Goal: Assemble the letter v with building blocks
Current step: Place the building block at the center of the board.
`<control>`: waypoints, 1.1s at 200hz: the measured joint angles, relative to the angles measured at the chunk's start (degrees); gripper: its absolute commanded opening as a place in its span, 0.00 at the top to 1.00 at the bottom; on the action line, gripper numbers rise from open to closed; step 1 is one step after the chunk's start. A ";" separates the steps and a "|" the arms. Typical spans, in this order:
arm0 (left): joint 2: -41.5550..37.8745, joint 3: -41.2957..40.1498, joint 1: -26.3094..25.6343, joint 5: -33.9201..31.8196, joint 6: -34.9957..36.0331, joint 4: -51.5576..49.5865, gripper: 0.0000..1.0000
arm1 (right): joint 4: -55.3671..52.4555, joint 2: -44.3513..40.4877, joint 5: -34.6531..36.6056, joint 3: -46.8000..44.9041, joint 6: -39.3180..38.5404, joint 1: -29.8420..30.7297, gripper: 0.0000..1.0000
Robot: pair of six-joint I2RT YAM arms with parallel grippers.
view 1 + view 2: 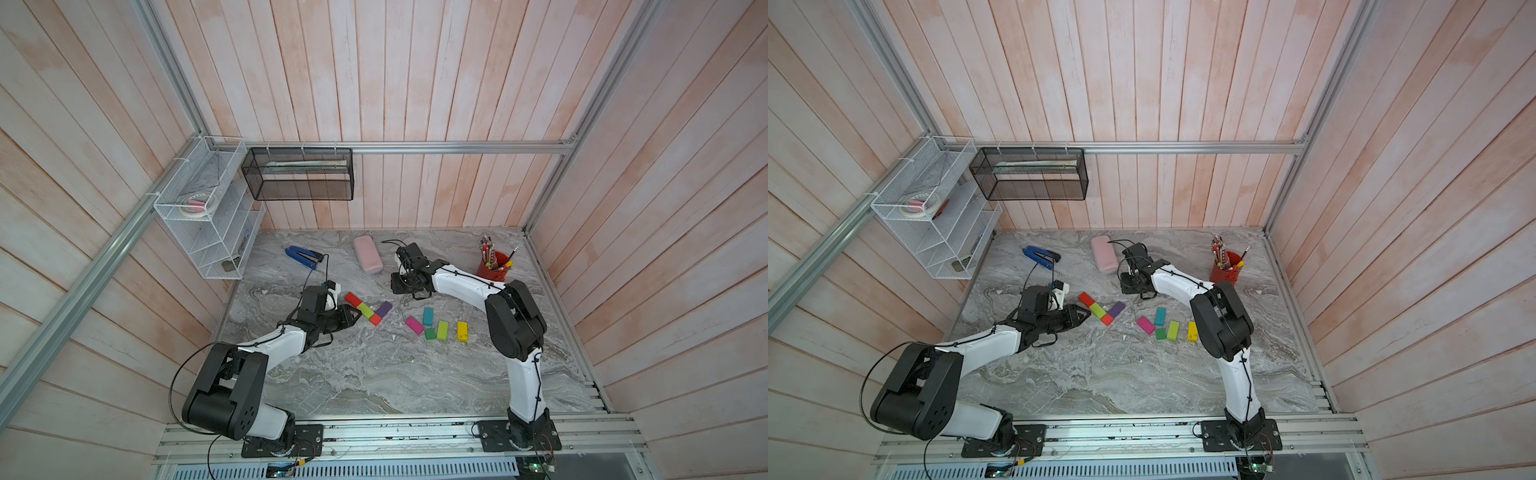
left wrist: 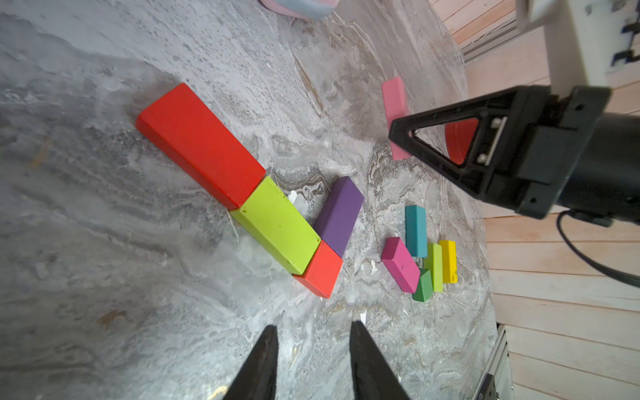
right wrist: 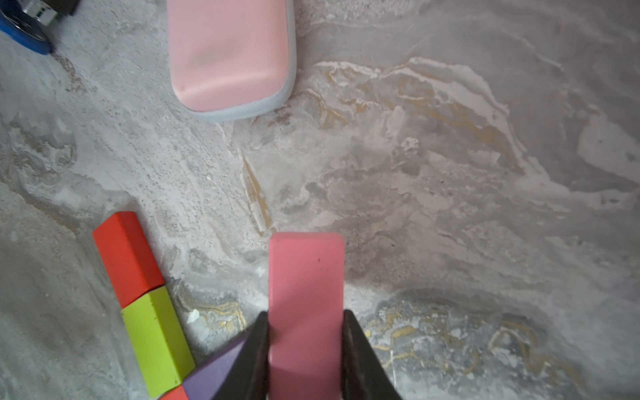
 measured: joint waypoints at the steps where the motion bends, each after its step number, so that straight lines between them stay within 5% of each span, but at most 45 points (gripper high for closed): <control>1: 0.00 0.00 -0.07 -0.04 0.00 0.00 0.66 | 0.00 0.02 0.00 -0.07 0.07 0.00 0.88; 77: 0.26 -0.24 -1.25 -1.53 -0.46 1.31 0.71 | 1.73 1.49 -1.29 -3.67 2.56 0.00 0.85; 152: 1.57 -1.81 -2.34 -1.75 -1.20 2.45 0.73 | 4.72 0.42 -1.97 -5.44 5.53 -0.11 0.42; 182: 1.66 -3.21 -2.45 -1.73 -1.73 3.50 0.77 | 5.99 -4.39 -2.43 -10.51 6.67 -1.38 0.47; 220: 2.29 -4.98 -2.71 -1.73 -2.40 4.50 0.82 | 9.42 -9.79 -4.20 -14.88 7.63 -5.07 0.70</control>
